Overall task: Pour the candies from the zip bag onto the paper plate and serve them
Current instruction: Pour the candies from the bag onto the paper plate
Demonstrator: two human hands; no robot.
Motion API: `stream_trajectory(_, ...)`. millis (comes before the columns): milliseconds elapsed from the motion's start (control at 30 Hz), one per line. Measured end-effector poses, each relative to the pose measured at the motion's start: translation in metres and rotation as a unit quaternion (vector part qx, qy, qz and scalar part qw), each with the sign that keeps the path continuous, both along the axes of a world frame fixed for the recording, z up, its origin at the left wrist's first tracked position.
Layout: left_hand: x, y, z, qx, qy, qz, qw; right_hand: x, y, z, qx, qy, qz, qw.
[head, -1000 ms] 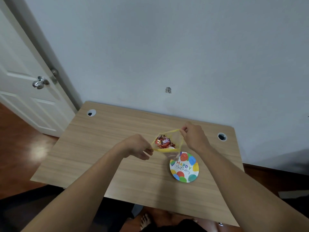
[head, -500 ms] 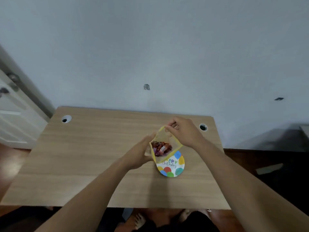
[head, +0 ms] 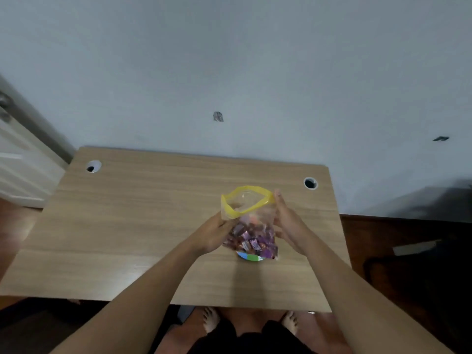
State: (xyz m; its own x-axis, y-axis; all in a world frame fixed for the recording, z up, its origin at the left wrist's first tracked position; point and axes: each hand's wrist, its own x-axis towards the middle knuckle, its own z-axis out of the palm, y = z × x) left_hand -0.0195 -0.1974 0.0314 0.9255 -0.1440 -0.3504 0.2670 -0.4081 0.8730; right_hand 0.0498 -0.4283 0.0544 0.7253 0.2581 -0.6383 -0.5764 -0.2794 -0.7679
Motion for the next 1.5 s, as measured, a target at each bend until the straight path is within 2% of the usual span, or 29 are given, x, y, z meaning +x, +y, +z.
stream_trajectory(67,0.001,-0.013,-0.005,-0.028,0.044,0.007,0.999,-0.006,-0.002,-0.025,0.024,0.023,0.013,0.999)
stream_trajectory(133,0.000,-0.025,-0.011,-0.037,0.072,0.010,0.997,-0.014,-0.005,-0.044,0.006,0.016,0.027,0.999)
stream_trajectory(233,-0.003,-0.039,-0.026,-0.018,0.123,0.046,0.991,-0.025,-0.006,-0.061,-0.039,-0.038,0.048,0.997)
stream_trajectory(400,-0.006,-0.062,-0.059,-0.097,0.186,0.110,0.972,-0.034,-0.013,-0.093,-0.081,-0.088,0.061,0.991)
stream_trajectory(567,-0.003,-0.069,-0.070,-0.070,0.287,0.152,0.943,-0.040,-0.029,-0.141,-0.136,-0.018,0.055,0.989)
stream_trajectory(700,-0.005,-0.068,-0.083,-0.056,0.333,0.146,0.930,-0.035,-0.026,-0.134,-0.153,-0.045,0.085,0.983)
stream_trajectory(1067,-0.007,-0.075,-0.088,-0.031,0.352,0.132,0.926,-0.028,-0.034,-0.168,-0.187,-0.045,0.152,0.969)
stream_trajectory(1367,-0.007,-0.079,-0.106,-0.018,0.290,0.109,0.951,-0.030,-0.037,-0.174,-0.190,-0.024,0.139,0.972)
stream_trajectory(1500,-0.008,-0.083,-0.092,-0.021,0.275,0.075,0.958,-0.035,-0.042,-0.182,-0.189,-0.021,0.132,0.973)
